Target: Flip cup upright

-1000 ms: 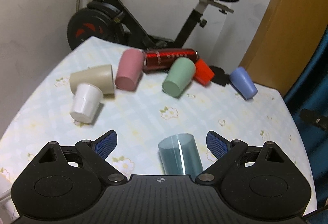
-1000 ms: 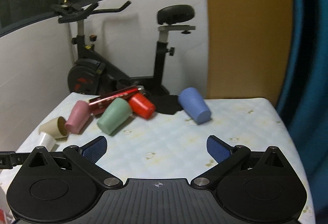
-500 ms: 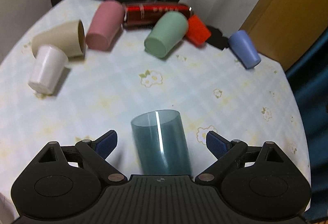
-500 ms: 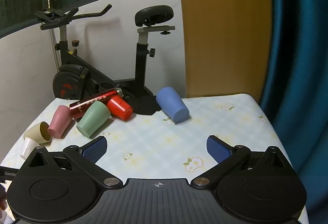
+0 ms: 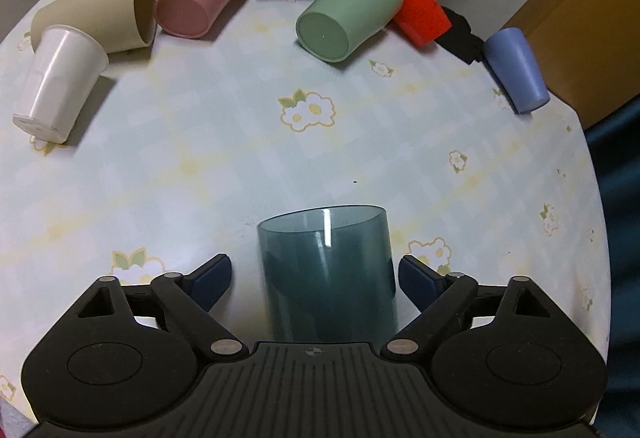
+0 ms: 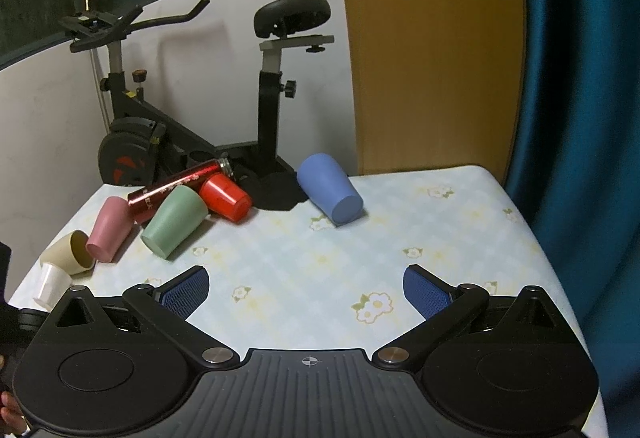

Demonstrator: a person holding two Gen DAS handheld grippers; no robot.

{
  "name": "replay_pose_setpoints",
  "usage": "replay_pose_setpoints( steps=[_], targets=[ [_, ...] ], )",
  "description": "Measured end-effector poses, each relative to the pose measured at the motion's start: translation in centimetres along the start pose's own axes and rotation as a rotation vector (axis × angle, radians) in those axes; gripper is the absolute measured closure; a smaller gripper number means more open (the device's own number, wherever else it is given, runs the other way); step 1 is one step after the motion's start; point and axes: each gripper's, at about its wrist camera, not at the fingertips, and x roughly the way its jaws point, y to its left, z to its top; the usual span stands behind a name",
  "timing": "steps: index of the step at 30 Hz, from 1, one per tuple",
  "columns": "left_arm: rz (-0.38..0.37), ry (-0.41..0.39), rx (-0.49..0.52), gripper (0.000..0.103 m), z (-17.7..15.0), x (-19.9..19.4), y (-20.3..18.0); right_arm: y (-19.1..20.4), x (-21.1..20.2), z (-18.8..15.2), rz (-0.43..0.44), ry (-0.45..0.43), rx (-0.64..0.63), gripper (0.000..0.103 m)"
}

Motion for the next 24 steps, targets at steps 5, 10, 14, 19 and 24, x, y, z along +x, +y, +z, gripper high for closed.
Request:
replay_pose_setpoints(
  steps=[5,10,14,19,24],
  targets=[
    [-0.021,0.002,0.011,0.03,-0.2,0.4,0.2,-0.2,0.1,-0.1,0.001,0.01,0.012,0.0],
    [-0.047,-0.026,0.019,0.031,-0.8,-0.2,0.4,-0.2,0.0,-0.1,0.001,0.014,0.013,0.0],
    [-0.056,-0.042,0.044,0.031,-1.4,-1.1,0.3,0.1,-0.2,-0.2,0.007,0.017,0.011,0.0],
    [-0.065,-0.062,0.062,0.032,-2.1,-2.3,0.6,0.5,-0.4,-0.3,0.011,0.022,0.002,0.0],
    [-0.069,-0.081,0.083,0.032,-3.0,-3.4,0.8,0.9,-0.5,-0.5,0.018,0.032,-0.003,0.0]
  ],
)
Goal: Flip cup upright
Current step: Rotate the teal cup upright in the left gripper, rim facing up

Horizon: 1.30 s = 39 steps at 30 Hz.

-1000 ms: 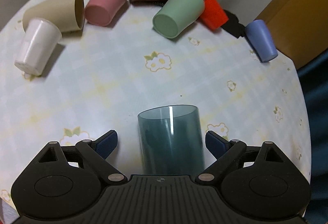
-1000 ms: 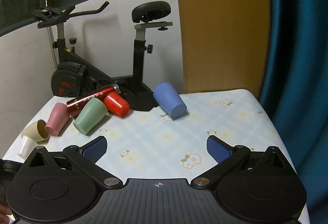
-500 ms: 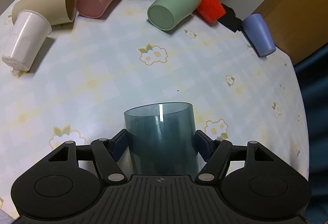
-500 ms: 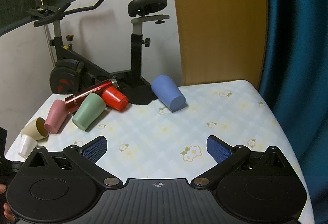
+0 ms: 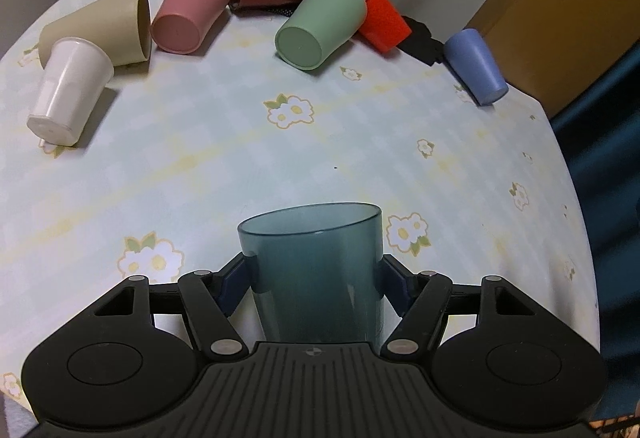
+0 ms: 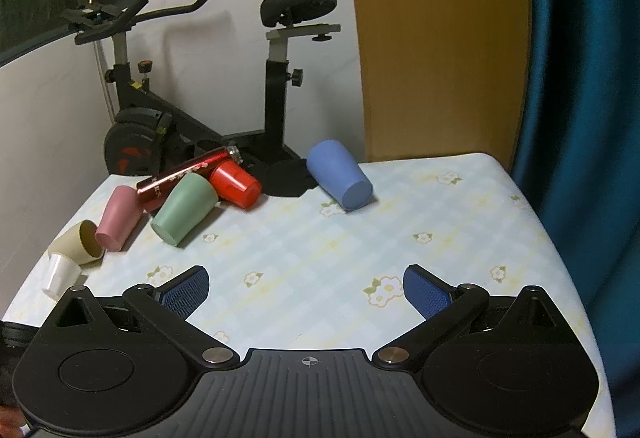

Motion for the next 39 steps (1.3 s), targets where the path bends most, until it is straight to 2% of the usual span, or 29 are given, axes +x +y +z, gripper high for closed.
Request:
replay_pose_setpoints(
  steps=[5,10,15,22,30,39],
  targets=[
    [0.023,-0.027,0.04,0.032,-0.5,-0.9,-0.2,0.2,0.0,0.0,0.003,0.005,0.0,0.0],
    [0.065,-0.108,0.112,0.033,-0.5,-2.1,-0.8,0.2,0.0,0.0,0.003,0.006,0.0,0.0],
    [0.152,-0.194,0.209,0.033,0.1,-1.6,-1.8,0.3,0.3,-0.3,0.003,0.015,0.002,0.0],
    [0.233,-0.266,0.265,0.033,1.2,-0.3,-2.6,-0.1,0.6,-0.5,-0.001,0.024,0.011,0.0],
    [0.266,-0.27,0.278,0.033,1.0,0.4,-2.8,-0.5,1.0,-0.5,0.001,0.035,0.027,0.0],
    [0.268,-0.245,0.254,0.033,0.8,0.6,-2.3,-0.5,1.1,-0.5,0.0,0.037,0.029,0.0]
  ],
)
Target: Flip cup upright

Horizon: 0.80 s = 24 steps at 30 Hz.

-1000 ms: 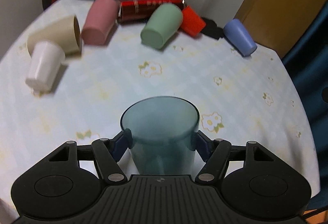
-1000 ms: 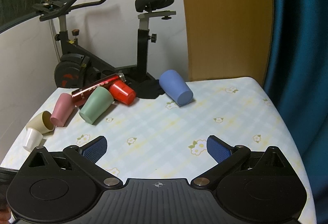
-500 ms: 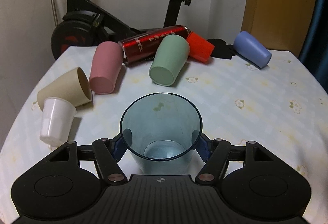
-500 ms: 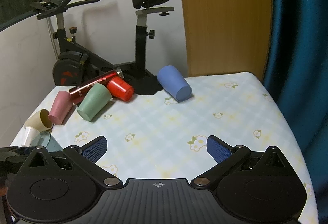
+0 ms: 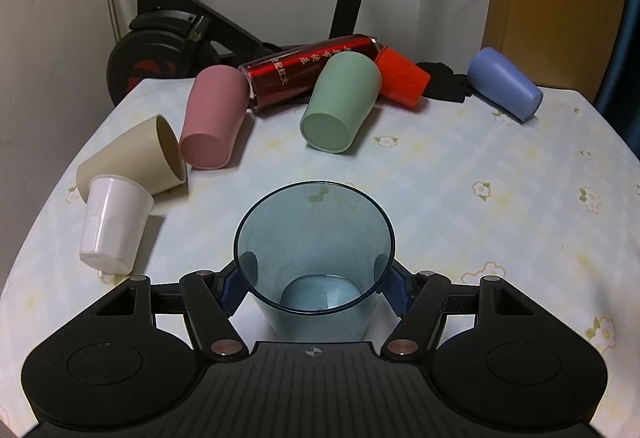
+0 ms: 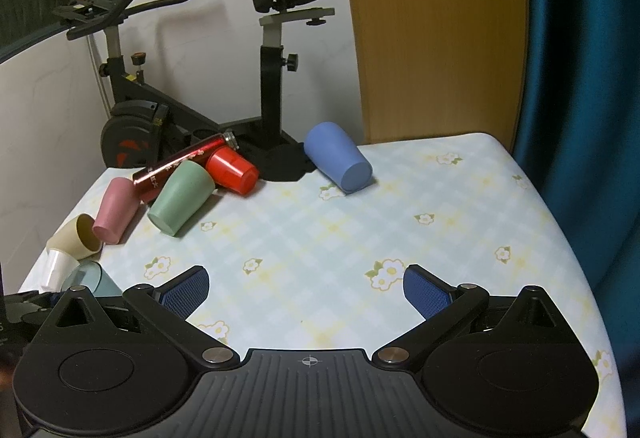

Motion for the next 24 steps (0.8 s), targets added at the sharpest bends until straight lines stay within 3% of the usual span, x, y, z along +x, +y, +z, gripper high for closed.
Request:
replay_pose_setpoints(
  steps=[14,21,24],
  targets=[
    [0.003,0.029,-0.006,0.033,-0.3,-0.2,0.0,0.0,-0.1,-0.1,-0.001,0.002,-0.001,0.0],
    [-0.033,0.071,-0.016,0.017,0.0,-1.1,0.1,0.6,-0.7,-0.3,0.001,-0.003,-0.012,0.0],
    [-0.008,0.082,-0.014,0.017,0.4,-2.1,0.3,0.8,-1.3,0.0,0.004,-0.01,-0.016,0.0]
  ],
)
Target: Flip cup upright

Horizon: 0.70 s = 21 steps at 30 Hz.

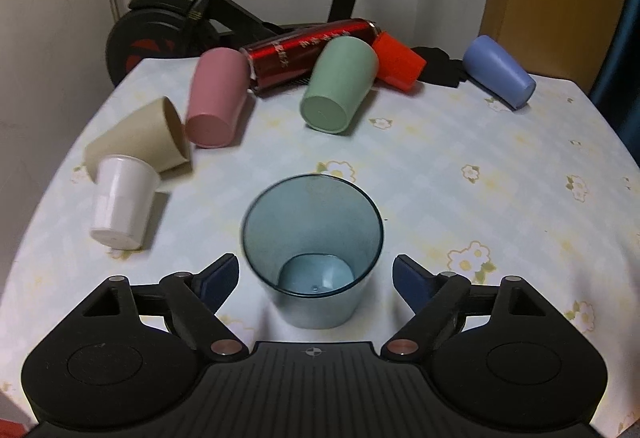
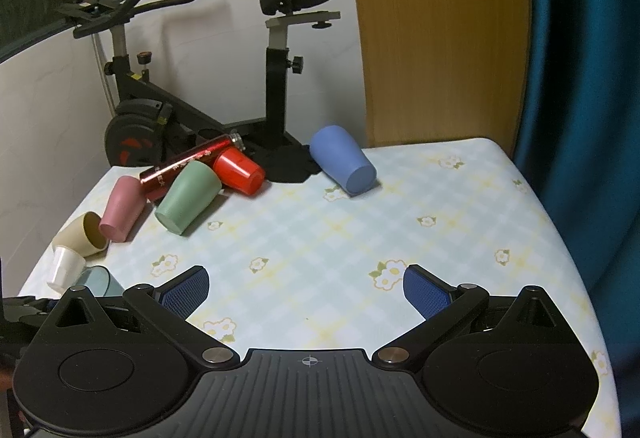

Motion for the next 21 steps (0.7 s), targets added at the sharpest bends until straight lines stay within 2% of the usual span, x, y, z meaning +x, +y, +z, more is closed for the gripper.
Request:
replay_pose_setpoints(
  steps=[3,8,16,21],
  targets=[
    [0.004,-0.006,-0.002,0.017,0.5,-1.7,0.5,0.4,-0.7,0.4,0.006,-0.007,-0.007,0.0],
    [0.021,-0.072,-0.006,0.015,1.7,-5.6,1.3,1.3,-2.3,1.6,0.012,-0.034,-0.012,0.0],
    [0.049,-0.301,-0.013,0.0,4.0,-13.9,1.7,3.0,-6.8,5.0,-0.01,-0.163,-0.04,0.0],
    [0.075,-0.442,-0.012,0.0,4.9,-18.5,1.2,3.8,-9.7,6.7,-0.023,-0.249,-0.057,0.0]
  ],
)
